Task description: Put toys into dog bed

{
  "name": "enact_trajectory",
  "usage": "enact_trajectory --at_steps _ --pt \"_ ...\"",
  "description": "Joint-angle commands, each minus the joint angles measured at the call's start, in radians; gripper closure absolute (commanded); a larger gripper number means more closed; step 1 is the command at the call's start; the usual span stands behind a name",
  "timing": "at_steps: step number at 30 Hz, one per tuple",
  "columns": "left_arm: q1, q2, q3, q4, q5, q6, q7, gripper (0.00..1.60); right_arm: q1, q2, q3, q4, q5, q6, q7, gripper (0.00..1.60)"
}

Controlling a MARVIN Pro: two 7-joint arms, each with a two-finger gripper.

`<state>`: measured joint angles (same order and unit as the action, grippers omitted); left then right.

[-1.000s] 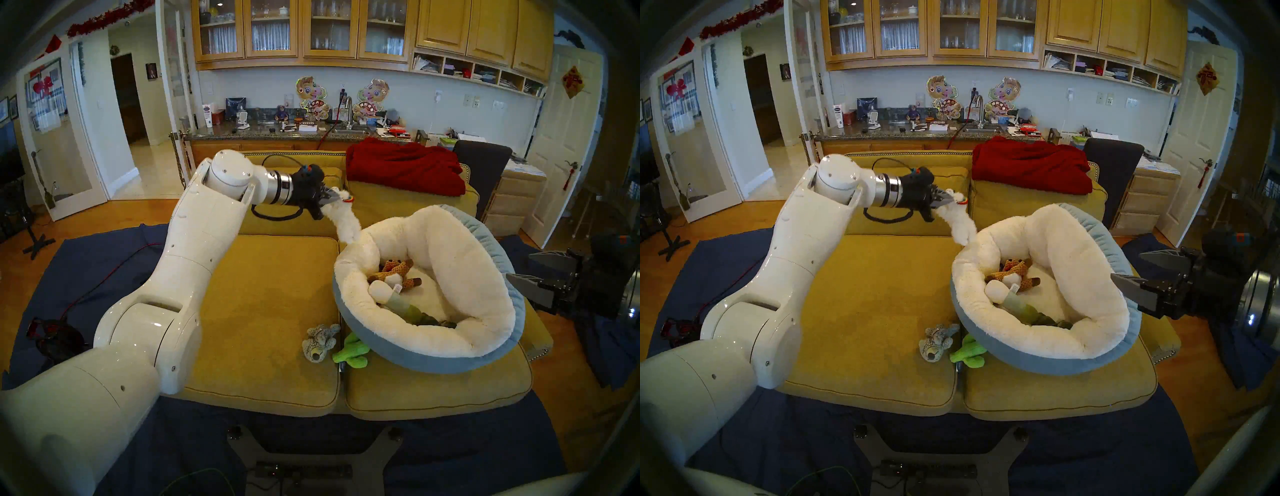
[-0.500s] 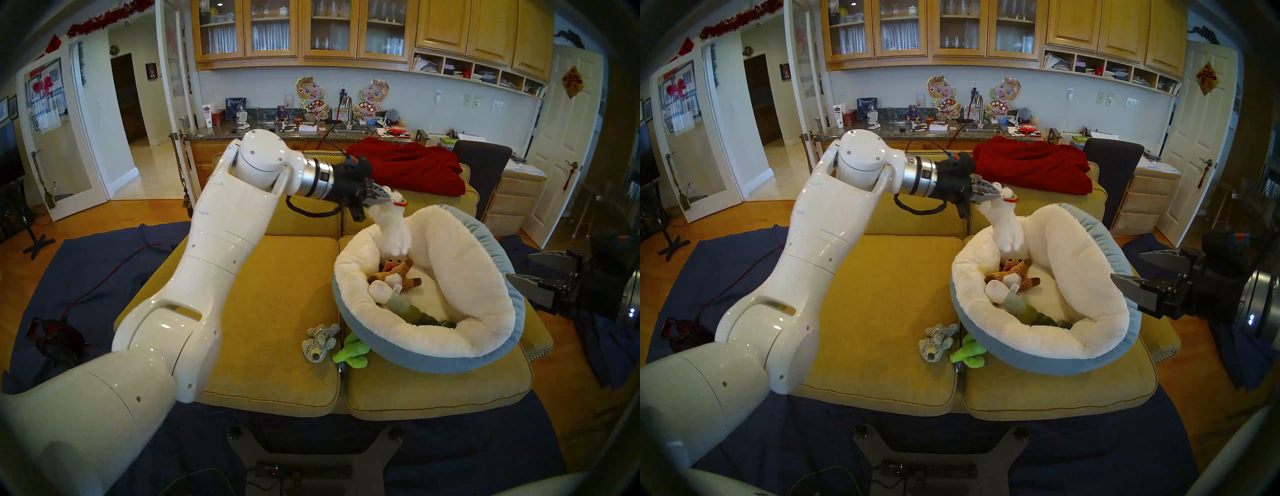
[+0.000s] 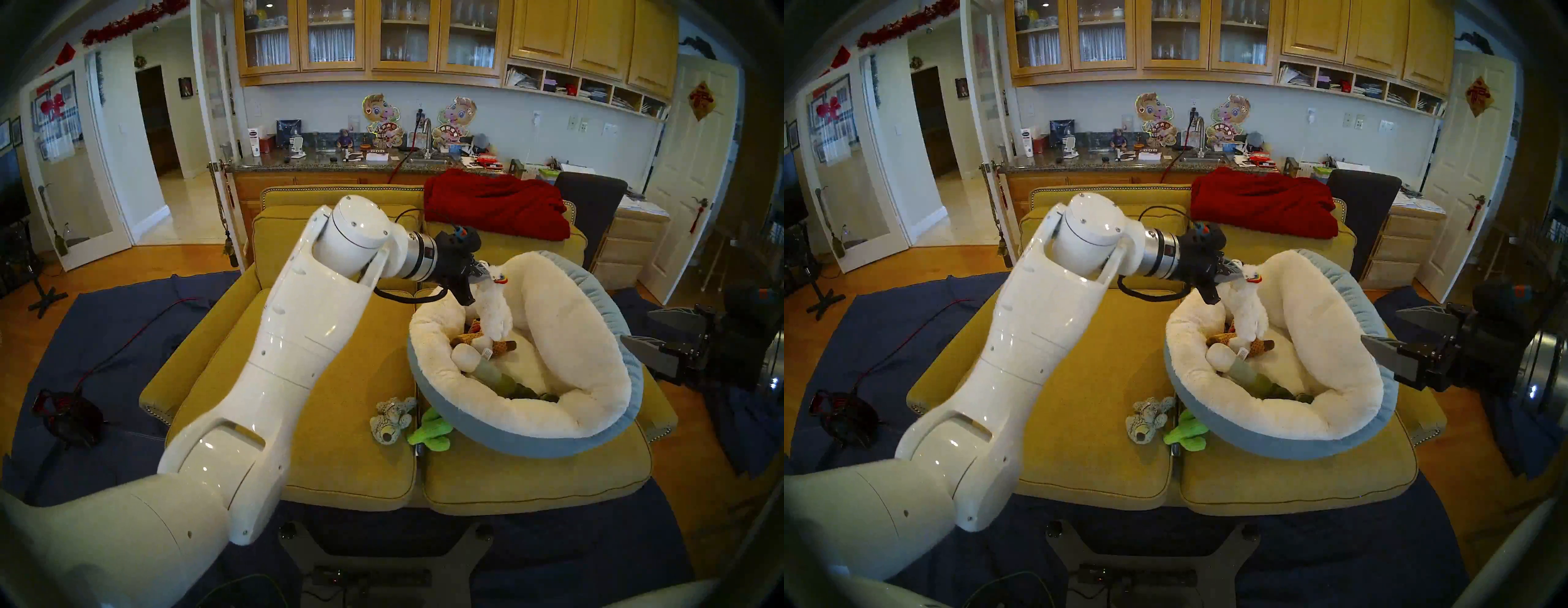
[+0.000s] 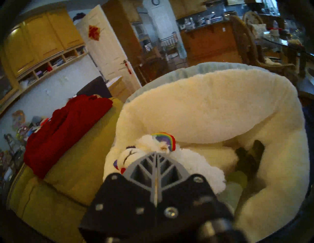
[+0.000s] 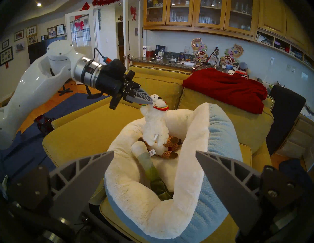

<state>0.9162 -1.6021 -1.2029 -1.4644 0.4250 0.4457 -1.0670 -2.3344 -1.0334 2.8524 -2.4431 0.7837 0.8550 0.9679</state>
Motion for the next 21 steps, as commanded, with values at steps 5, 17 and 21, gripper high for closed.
enact_trajectory --at_steps 5,17,21 --pt "0.067 -0.013 -0.026 -0.101 -0.046 0.042 -0.022 0.0 0.002 0.004 0.013 0.0 -0.001 0.0 0.002 0.0" --pt "0.109 0.132 -0.094 -0.252 -0.063 0.103 -0.189 0.0 0.003 0.003 0.01 0.0 -0.001 -0.001 0.0 0.0" --pt "0.132 0.189 -0.128 -0.301 -0.061 0.125 -0.241 0.0 0.003 0.003 0.01 0.0 -0.001 -0.001 0.0 0.0"
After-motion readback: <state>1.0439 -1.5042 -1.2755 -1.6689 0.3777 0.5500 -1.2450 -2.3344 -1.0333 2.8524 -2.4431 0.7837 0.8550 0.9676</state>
